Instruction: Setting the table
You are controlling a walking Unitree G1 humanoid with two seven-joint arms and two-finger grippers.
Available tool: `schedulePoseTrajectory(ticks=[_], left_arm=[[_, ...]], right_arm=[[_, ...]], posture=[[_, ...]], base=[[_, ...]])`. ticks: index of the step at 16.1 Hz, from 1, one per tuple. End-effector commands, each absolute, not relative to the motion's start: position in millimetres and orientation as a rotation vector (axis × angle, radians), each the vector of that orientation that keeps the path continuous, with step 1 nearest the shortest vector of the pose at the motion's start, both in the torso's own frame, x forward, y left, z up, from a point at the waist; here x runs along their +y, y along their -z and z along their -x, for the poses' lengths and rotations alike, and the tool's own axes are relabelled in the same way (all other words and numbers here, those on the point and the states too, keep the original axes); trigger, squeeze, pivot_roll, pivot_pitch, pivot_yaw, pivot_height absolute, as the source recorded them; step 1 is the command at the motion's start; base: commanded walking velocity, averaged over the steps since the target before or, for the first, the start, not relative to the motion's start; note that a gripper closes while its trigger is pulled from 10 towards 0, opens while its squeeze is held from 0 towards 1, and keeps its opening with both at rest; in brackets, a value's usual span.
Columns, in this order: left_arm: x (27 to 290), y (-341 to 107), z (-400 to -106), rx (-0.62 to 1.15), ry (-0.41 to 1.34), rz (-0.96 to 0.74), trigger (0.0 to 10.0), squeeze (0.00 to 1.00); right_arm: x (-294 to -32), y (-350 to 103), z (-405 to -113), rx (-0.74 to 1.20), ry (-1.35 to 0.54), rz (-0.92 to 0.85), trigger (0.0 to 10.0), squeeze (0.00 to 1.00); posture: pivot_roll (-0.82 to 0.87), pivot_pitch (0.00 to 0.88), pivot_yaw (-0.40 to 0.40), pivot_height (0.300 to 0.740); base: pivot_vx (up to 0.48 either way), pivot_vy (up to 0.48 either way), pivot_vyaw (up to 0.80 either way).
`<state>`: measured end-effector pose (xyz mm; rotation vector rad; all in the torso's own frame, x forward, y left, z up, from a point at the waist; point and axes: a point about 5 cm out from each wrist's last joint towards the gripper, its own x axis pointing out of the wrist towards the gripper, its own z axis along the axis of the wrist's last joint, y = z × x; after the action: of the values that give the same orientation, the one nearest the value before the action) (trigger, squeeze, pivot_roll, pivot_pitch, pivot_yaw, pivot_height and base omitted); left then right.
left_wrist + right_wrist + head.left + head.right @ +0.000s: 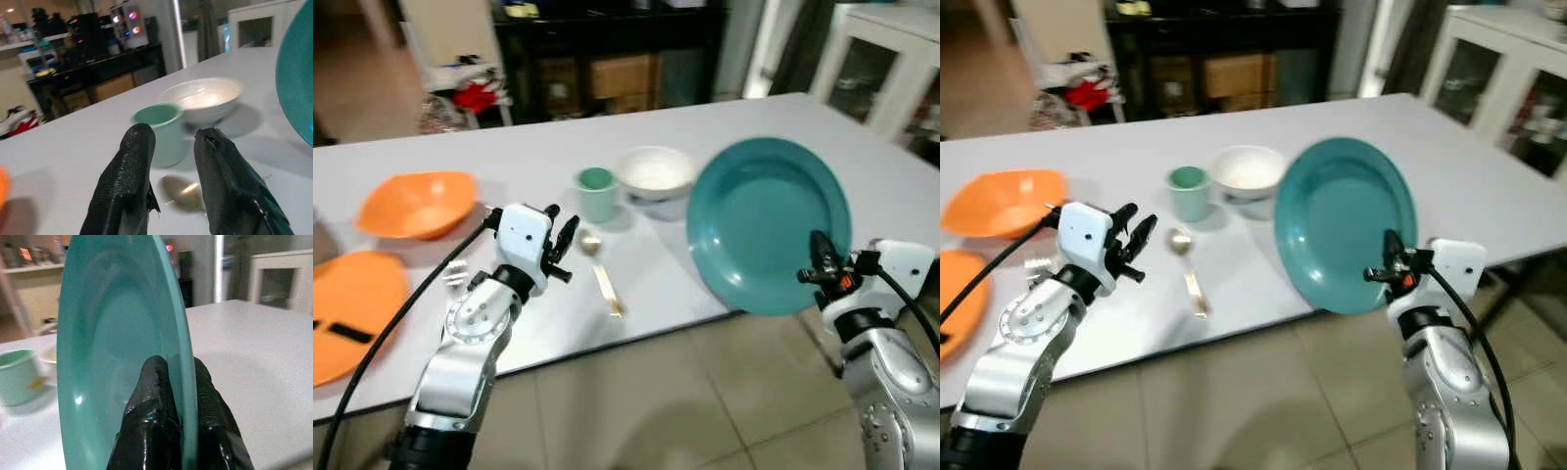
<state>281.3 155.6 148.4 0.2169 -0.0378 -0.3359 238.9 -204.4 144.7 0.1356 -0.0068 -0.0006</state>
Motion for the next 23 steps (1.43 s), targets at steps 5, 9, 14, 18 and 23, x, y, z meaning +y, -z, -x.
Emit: schedulePoseTrajectory(ticks=[5,9,14,18,23], left_arm=[[159.3,-150.8,-281.7,-0.044,0.325,-0.227,10.0,0.00],[158.8,-150.8,-281.6,-0.044,0.331,-0.229,10.0,0.00],[156.5,-154.1,-281.3,-0.051,0.371,-0.188,10.0,0.00],[158.4,-165.8,-277.0,-0.065,0.524,-0.171,10.0,0.00],[160.1,-167.5,-272.1,-0.021,0.657,-0.196,10.0,0.00]], right_arm=[[-192.0,-154.8,-238.4,-0.032,-0.124,-0.101,10.0,0.00],[-194.4,-154.5,-237.1,-0.028,-0.120,-0.152,10.0,0.00],[-189.8,-157.8,-232.3,-0.002,-0.248,-0.228,10.0,0.00],[-182.9,-159.4,-221.9,0.044,-0.365,-0.412,10.0,0.00],[-194.2,-137.0,-205.7,0.272,-0.321,-0.674,10.0,0.00]], posture=[[-0.03,0.000,-0.016,0.740],[-0.03,0.000,-0.014,0.740],[-0.03,0.000,-0.014,0.740],[-0.04,0.000,-0.009,0.740],[-0.06,0.000,0.007,0.740]], base=[[0.346,0.000,0.00],[0.349,0.000,0.00],[0.297,0.000,0.00],[0.000,0.000,0.00],[0.000,0.000,0.00]])
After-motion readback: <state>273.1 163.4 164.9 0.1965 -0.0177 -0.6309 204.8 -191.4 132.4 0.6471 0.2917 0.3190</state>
